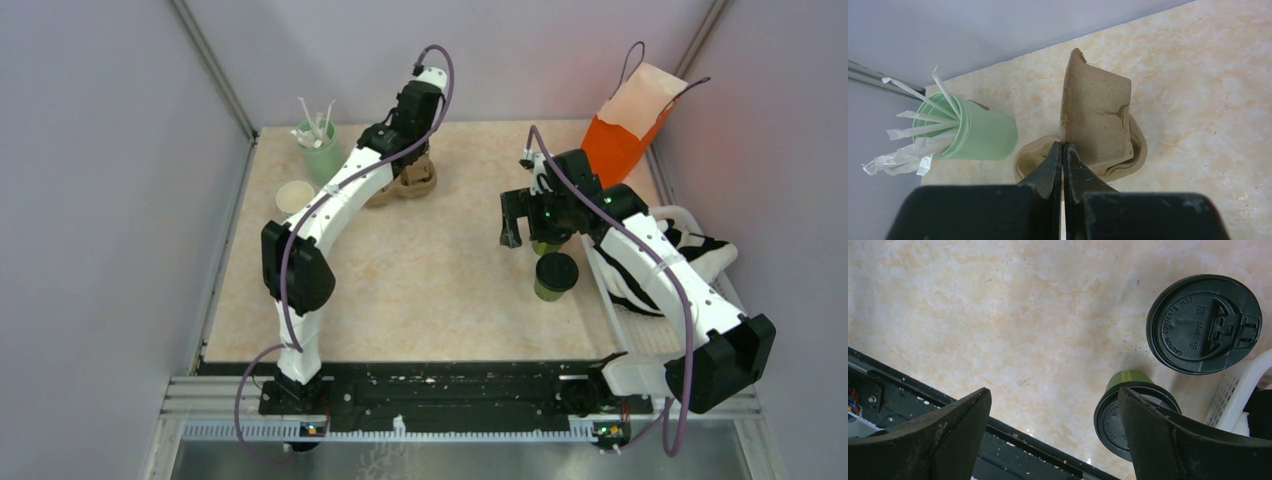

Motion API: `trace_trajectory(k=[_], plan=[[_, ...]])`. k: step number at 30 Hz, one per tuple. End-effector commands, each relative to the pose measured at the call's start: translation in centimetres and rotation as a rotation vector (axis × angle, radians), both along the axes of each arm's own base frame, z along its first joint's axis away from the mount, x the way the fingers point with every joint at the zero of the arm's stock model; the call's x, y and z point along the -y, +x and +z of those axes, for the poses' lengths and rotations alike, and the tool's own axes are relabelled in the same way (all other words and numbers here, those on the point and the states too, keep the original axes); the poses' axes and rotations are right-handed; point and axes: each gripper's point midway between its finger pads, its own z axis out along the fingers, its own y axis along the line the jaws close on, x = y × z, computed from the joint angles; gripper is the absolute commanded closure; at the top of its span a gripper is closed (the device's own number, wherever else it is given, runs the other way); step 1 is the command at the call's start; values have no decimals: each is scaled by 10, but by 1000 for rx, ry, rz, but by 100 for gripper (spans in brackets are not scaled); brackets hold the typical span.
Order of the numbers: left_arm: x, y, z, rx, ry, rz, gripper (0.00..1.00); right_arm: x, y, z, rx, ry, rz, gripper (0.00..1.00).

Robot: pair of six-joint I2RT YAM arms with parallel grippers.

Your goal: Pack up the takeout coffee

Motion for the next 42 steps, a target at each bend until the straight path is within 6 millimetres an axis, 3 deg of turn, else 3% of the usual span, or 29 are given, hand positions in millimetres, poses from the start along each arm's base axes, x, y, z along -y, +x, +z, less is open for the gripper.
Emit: trace_trajectory(k=[1,3,11,15,20,25,29,35,42], plan=[[-8,-6,15,5,52,7,100,1,8,16,54,21,-11,3],[-7,-8,31,30,27,-1,100,0,8,17,56,22,-11,3],[18,-41,139,181,-277,-131,100,-4,7,30,52,62,-32,3],[10,-66,163,189,-349,-139,100,-12,6,45,44,129,-56,3],[-11,-111,172,144,-387,-157,100,-15,6,68,74,177,-80,3],[-29,-163,169,75,-455,-192,100,-14,2,86,85,199,-85,3],[-33,-203,173,35,-532,-265,100,-19,-11,92,46,244,-72,4],[-34,-250,167,-52,-611,-359,100,-30,-34,119,36,386,-49,5],[-34,-272,147,-129,-644,-379,100,18,-20,138,166,235,-263,4]])
